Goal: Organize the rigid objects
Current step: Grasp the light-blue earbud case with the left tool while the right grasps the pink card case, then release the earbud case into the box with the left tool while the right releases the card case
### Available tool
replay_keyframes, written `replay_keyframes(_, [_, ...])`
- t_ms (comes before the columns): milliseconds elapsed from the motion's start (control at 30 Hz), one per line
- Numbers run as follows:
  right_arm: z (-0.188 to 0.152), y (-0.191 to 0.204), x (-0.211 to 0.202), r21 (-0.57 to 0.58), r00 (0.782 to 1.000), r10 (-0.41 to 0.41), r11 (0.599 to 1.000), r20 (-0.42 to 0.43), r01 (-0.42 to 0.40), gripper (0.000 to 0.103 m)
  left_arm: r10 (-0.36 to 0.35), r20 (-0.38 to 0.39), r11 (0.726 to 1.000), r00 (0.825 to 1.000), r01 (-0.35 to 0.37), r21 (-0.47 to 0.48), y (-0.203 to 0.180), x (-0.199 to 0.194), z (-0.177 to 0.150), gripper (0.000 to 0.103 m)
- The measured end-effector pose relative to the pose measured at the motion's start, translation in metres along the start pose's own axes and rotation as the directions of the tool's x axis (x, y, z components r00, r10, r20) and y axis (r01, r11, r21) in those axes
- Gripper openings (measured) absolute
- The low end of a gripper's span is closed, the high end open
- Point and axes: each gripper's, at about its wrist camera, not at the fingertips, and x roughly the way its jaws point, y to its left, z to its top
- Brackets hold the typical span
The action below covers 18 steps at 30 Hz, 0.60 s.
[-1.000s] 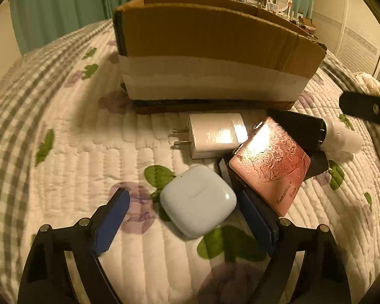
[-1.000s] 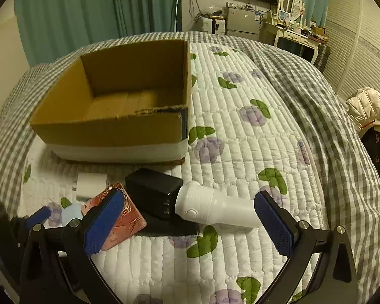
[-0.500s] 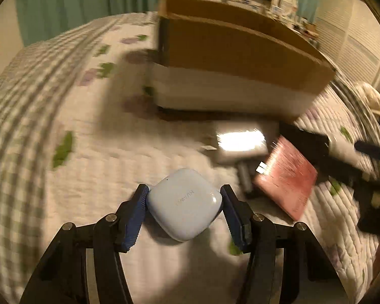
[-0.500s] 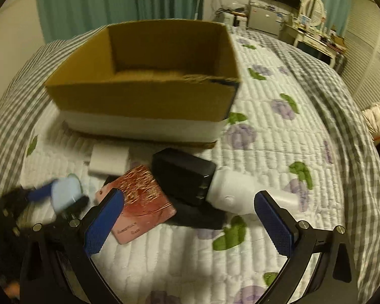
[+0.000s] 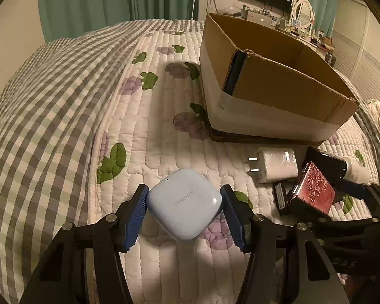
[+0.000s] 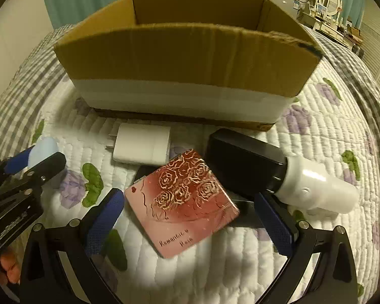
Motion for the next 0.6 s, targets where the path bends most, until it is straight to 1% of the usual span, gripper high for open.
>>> replay_keyframes(33, [0.001,0.001,0.004,0.002,1.0,-0.001,1.0,-0.006,0.001,0.103,0.0,0.0,1.0,1.0,0.0,0.0,0.0,0.0,0.0,0.059])
replay_keyframes(100, [0.001,0.005,0.011,-0.005,0.999,-0.033,0.999,-0.016,0.033,0.103,0.0,0.001,1.0,1.0,0.0,0.0,0.001,0.0,0.001,0.059])
replay_keyframes(133, [0.002,0.009,0.014,-0.021,0.998,-0.057,0.998,-0.007,0.057,0.103,-0.001,0.001,1.0,1.0,0.001,-0.001,0.001,0.0,0.001,0.059])
replay_keyframes(267, [0.003,0.018,0.02,-0.047,0.994,-0.108,0.993,0.006,0.109,0.103,-0.001,-0.005,1.0,1.0,0.001,-0.001,0.001,0.004,0.002,0.059])
replay_keyframes(400, [0.003,0.023,0.022,-0.04,0.993,-0.115,0.993,0.009,0.115,0.103,-0.001,-0.01,1.0,1.0,0.001,0.004,-0.002,0.005,0.0,0.059])
replay_keyframes(433, [0.001,0.021,0.021,-0.035,0.994,-0.106,0.994,0.01,0.107,0.101,-0.001,-0.01,1.0,1.0,0.001,0.005,-0.003,0.005,0.0,0.059])
replay_keyframes(467, [0.001,0.022,0.02,-0.035,0.995,-0.097,0.995,0.014,0.097,0.093,-0.002,-0.01,1.0,1.0,0.002,0.007,-0.003,0.005,0.0,0.059])
replay_keyframes(500, [-0.002,0.022,0.017,-0.041,0.996,-0.082,0.996,0.022,0.083,0.089,-0.003,-0.009,1.0,1.0,0.003,0.008,-0.004,0.004,0.001,0.059])
replay_keyframes(533, [-0.007,0.026,0.012,-0.064,0.997,-0.069,0.995,0.036,0.071,0.086,-0.004,-0.008,1.0,1.0,0.004,0.01,-0.005,0.003,0.001,0.059])
replay_keyframes(600, [-0.009,0.03,0.009,-0.075,0.997,-0.072,0.994,0.032,0.074,0.084,-0.007,-0.006,1.0,1.0,0.007,0.012,-0.007,0.001,0.002,0.059])
